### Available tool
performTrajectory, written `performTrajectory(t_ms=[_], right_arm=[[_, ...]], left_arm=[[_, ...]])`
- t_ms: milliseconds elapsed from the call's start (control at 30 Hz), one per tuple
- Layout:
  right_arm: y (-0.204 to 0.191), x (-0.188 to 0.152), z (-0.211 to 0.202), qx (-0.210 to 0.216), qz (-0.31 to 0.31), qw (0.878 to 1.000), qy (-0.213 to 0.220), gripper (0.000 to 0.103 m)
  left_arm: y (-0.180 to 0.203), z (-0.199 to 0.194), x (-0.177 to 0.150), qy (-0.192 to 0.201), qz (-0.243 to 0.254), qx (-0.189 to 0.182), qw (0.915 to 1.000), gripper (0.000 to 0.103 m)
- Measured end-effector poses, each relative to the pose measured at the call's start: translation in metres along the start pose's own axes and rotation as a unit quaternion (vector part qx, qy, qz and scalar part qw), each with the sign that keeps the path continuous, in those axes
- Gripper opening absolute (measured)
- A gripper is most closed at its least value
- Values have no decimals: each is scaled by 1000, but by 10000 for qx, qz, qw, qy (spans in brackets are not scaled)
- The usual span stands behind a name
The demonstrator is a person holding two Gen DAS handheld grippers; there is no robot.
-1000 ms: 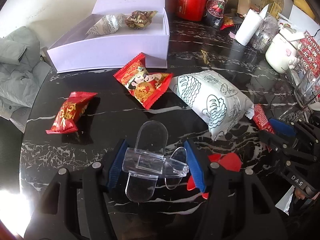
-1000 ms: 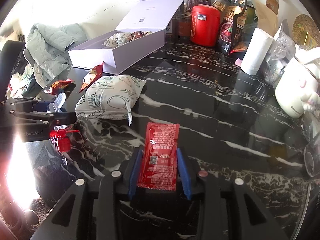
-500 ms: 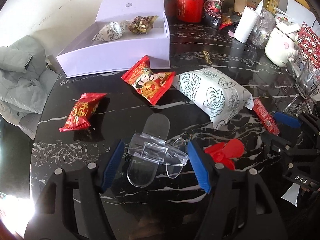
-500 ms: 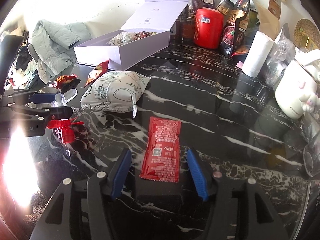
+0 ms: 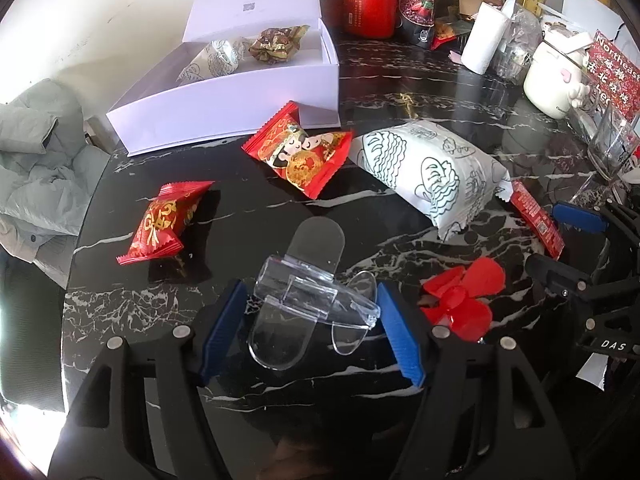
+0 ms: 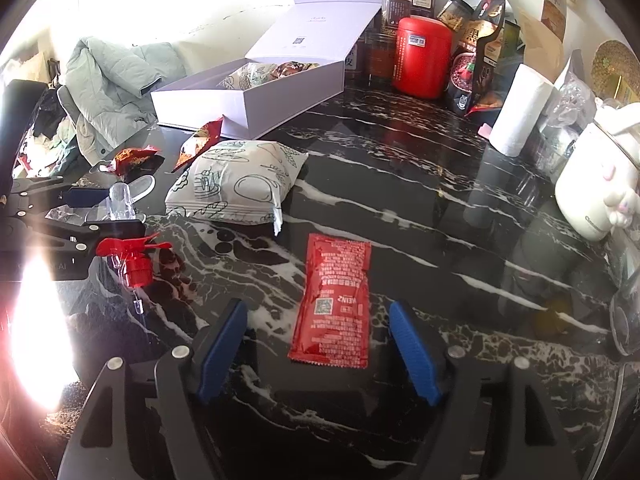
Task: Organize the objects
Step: 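Lift the red sachet with the right gripper while the left grasps the clear plastic stand, then carry the red sachet and clear stand toward the lavender box with both grippers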
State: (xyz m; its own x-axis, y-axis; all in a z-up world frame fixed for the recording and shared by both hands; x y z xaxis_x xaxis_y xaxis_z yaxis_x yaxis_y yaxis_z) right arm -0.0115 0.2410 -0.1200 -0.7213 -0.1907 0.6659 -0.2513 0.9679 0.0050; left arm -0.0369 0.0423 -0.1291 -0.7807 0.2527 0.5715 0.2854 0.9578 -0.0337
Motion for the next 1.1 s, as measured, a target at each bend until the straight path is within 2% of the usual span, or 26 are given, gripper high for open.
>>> performTrajectory(t_ms=[167,267,367,433,500,633,1100], right_arm=[[-2,0,1,-11,14,10000,30,76],[-4,0,2,51,-24,10000,74,72],[-4,1,1,65,-30,9999,86,62],[-4,2,1,57,-19,9999,113,47],[-2,3,2,38,40,9999,141,36],[4,6,2,48,216,9997,105,27],[6,9,-7,110,326,9991,251,23]], left_arm=[[-4,5,1,57,-158,-179,9997,74],[-3,6,2,116,-138,-174,9997,73],[-2,4,4,83,-105,-204,9997,60],[-1,4,4,41,-79,-203,9998,59],[0,4,4,-16,-92,-202,9998,59],[1,4,4,-14,-118,-178,9998,58],[2,-16,19,240,-101,-164,9995,59]])
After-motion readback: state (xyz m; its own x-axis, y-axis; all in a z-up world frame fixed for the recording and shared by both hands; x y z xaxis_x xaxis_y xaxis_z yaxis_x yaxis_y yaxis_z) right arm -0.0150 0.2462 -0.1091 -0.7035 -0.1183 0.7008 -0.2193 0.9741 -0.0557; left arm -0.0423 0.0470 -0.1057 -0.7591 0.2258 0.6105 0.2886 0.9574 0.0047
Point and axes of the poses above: each gripper's, at about its wrist camera, not at the fingertips, and z roughly the way its jaws point, y to its right, x to its top, the point moved 3 cm from there along z, roughly the way its jaws point, and after that the axes turned 2 degrees about y, right-handed, at the moved point
